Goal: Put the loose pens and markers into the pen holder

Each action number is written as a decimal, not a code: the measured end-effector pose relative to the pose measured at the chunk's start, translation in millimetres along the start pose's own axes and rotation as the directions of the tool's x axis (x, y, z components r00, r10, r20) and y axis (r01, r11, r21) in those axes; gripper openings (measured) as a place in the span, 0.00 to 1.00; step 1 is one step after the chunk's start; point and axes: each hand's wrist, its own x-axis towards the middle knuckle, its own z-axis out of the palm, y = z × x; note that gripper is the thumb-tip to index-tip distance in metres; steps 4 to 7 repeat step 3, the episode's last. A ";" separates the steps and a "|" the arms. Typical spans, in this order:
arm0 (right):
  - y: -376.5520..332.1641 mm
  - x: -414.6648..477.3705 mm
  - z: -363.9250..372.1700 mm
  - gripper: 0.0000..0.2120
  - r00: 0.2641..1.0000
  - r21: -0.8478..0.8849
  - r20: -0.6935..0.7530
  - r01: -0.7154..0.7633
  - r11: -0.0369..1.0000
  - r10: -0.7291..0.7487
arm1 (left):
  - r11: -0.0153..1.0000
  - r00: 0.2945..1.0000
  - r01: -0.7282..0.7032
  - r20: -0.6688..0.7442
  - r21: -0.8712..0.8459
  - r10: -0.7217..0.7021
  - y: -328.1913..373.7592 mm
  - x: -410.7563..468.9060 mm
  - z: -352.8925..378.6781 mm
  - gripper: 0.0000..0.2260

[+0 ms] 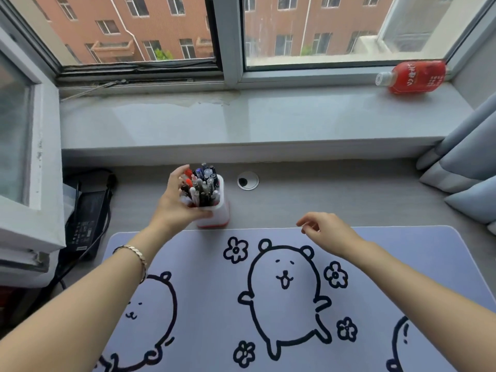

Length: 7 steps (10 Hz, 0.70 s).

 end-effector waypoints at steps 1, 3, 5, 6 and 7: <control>-0.3 0.9 -2.2 0.13 1.000 -0.034 0.016 -0.016 0.999 0.016 | 1.000 0.998 0.006 0.068 0.004 -0.006 -3.2 -1.7 -2.9 0.47; -7.0 -3.4 -15.2 0.14 1.000 -0.094 -0.011 -0.007 0.996 0.006 | 0.995 0.999 -0.037 0.025 0.088 0.035 3.6 -15.4 0.1 0.52; -7.0 -3.4 -15.2 0.14 1.000 -0.094 -0.011 -0.007 0.996 0.006 | 0.995 0.999 -0.037 0.025 0.088 0.035 3.6 -15.4 0.1 0.52; -7.0 -3.4 -15.2 0.14 1.000 -0.094 -0.011 -0.007 0.996 0.006 | 0.995 0.999 -0.037 0.025 0.088 0.035 3.6 -15.4 0.1 0.52; -7.0 -3.4 -15.2 0.14 1.000 -0.094 -0.011 -0.007 0.996 0.006 | 0.995 0.999 -0.037 0.025 0.088 0.035 3.6 -15.4 0.1 0.52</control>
